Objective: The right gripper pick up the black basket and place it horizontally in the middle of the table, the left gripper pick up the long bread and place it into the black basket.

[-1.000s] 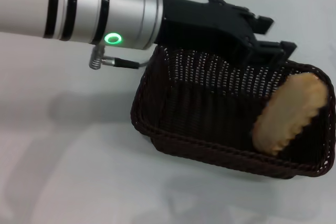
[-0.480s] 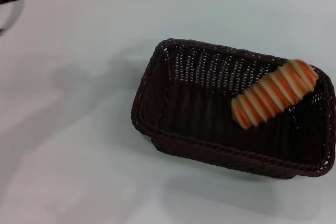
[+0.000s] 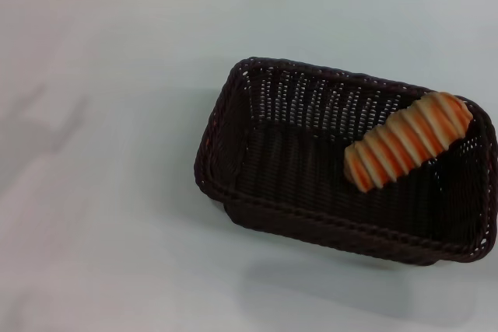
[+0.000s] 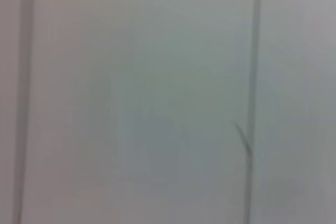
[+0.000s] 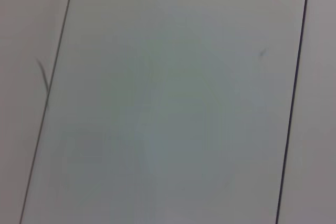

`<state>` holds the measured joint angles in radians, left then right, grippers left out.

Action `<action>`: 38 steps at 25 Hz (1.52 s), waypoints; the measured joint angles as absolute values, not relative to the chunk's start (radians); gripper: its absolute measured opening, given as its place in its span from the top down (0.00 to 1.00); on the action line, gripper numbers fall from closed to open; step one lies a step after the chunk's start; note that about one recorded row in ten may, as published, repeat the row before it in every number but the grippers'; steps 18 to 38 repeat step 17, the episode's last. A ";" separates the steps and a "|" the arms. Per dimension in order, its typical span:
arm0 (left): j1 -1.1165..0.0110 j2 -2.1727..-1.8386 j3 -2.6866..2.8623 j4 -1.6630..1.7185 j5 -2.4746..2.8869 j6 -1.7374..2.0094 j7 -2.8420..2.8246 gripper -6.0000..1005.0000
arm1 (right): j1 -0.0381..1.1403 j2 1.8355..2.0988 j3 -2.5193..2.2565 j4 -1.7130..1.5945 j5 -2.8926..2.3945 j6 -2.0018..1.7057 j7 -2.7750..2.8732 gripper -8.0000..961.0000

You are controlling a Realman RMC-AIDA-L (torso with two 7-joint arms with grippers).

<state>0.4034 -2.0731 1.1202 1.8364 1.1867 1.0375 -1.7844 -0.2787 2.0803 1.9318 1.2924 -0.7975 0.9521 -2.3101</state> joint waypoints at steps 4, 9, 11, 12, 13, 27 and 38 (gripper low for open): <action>0.438 -2.073 1.018 1.579 0.905 1.185 -1.558 0.24 | -0.339 2.080 1.935 1.348 -0.839 0.949 -2.253 0.40; 0.437 -2.075 0.902 1.336 0.769 1.363 -1.388 0.24 | -0.401 2.084 1.964 1.404 -0.919 0.943 -2.164 0.39; 0.431 -2.075 0.867 1.249 0.741 1.417 -1.337 0.24 | -0.421 2.086 1.967 1.410 -0.923 0.933 -2.160 0.39; 0.426 -2.075 0.851 1.214 0.733 1.436 -1.316 0.24 | -0.431 2.086 1.968 1.413 -0.923 0.921 -2.159 0.39; 0.426 -2.075 0.851 1.214 0.733 1.436 -1.316 0.24 | -0.438 2.086 1.970 1.414 -0.923 0.909 -2.159 0.39; 0.414 -2.074 0.816 1.115 0.733 1.461 -1.248 0.24 | -0.455 2.087 1.959 1.426 -0.947 0.825 -2.146 0.39; 0.414 -2.074 0.816 1.115 0.733 1.461 -1.248 0.24 | -0.455 2.087 1.959 1.426 -0.947 0.825 -2.146 0.39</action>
